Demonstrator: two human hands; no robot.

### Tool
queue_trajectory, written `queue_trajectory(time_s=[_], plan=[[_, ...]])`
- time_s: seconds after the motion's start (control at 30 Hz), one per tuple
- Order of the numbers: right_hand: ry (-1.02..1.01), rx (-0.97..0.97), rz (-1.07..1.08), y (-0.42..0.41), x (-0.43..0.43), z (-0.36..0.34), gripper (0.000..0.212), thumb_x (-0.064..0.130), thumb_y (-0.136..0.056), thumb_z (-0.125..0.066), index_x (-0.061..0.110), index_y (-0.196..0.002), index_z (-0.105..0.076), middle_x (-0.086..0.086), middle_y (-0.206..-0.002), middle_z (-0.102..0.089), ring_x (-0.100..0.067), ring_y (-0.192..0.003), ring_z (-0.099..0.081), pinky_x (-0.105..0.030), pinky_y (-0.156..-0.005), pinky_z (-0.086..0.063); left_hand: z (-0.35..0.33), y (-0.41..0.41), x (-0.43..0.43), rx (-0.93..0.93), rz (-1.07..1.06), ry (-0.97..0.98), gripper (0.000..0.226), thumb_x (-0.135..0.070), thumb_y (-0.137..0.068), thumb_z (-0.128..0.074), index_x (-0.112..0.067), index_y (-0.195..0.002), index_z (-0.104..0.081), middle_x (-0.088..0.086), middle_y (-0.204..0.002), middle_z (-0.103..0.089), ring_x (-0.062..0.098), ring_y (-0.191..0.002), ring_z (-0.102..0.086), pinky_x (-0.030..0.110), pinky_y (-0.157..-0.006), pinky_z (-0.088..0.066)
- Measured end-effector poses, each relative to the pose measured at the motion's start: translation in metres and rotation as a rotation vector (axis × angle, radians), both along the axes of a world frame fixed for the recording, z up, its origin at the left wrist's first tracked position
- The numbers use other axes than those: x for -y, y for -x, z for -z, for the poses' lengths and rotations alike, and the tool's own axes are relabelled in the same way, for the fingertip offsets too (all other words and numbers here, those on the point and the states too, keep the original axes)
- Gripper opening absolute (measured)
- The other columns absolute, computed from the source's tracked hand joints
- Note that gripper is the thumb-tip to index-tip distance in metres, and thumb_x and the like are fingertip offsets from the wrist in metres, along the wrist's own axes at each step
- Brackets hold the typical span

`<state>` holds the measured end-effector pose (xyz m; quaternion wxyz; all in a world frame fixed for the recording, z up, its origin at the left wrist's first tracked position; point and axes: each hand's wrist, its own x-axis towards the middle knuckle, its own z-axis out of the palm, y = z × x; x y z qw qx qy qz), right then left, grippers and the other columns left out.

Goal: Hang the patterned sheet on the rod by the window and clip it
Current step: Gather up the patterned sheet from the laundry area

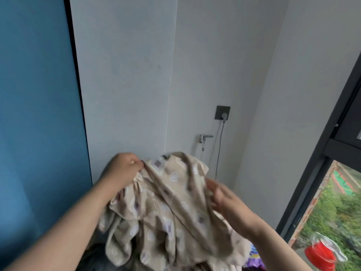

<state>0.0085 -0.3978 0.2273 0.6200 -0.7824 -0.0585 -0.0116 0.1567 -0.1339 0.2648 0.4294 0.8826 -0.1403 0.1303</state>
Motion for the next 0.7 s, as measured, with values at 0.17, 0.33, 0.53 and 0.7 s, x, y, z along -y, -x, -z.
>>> queue_trajectory(time_s=[0.17,0.33,0.53,0.7], plan=[[0.773,-0.266,0.07,0.019,0.03,0.069,0.021,0.05,-0.074,-0.068,0.057,-0.088,-0.055,0.028,-0.083,-0.06,0.007,-0.087,-0.055,-0.03,-0.095,-0.043,-0.023,-0.01,-0.025,0.001,-0.085,0.224,0.027,-0.019,-0.085,-0.066,-0.014,-0.059,-0.066,-0.007,-0.039,-0.046,0.019,-0.046,-0.042,0.025,-0.051,-0.03],[0.821,-0.224,0.073,0.006,0.013,0.057,0.032,0.023,-0.082,-0.06,0.033,-0.053,-0.052,0.017,-0.056,-0.053,0.001,-0.063,-0.048,-0.024,-0.072,-0.045,-0.042,0.007,-0.059,-0.206,0.263,0.292,0.03,-0.032,-0.06,-0.08,-0.012,-0.048,-0.062,-0.001,-0.045,-0.049,0.012,-0.044,-0.043,0.018,-0.043,-0.03],[0.034,-0.49,-0.183,-0.015,-0.004,0.01,0.022,0.029,-0.086,-0.056,0.019,-0.103,-0.067,-0.007,-0.097,-0.069,-0.028,-0.096,-0.061,-0.027,-0.076,-0.051,-0.022,0.036,-0.071,-0.419,0.677,0.026,0.062,-0.068,-0.031,-0.086,-0.012,-0.052,-0.069,0.001,-0.054,-0.062,0.006,-0.05,-0.053,0.016,-0.05,-0.039],[-0.208,-0.496,0.057,-0.047,-0.065,0.047,0.043,0.028,-0.082,-0.07,0.006,-0.117,-0.058,-0.012,-0.093,-0.062,-0.025,-0.073,-0.06,-0.036,-0.067,-0.052,-0.002,0.047,-0.048,-0.405,0.783,-0.195,0.05,-0.076,-0.048,-0.077,-0.028,-0.059,-0.072,-0.012,-0.059,-0.055,0.005,-0.061,-0.047,0.025,-0.061,-0.033]])
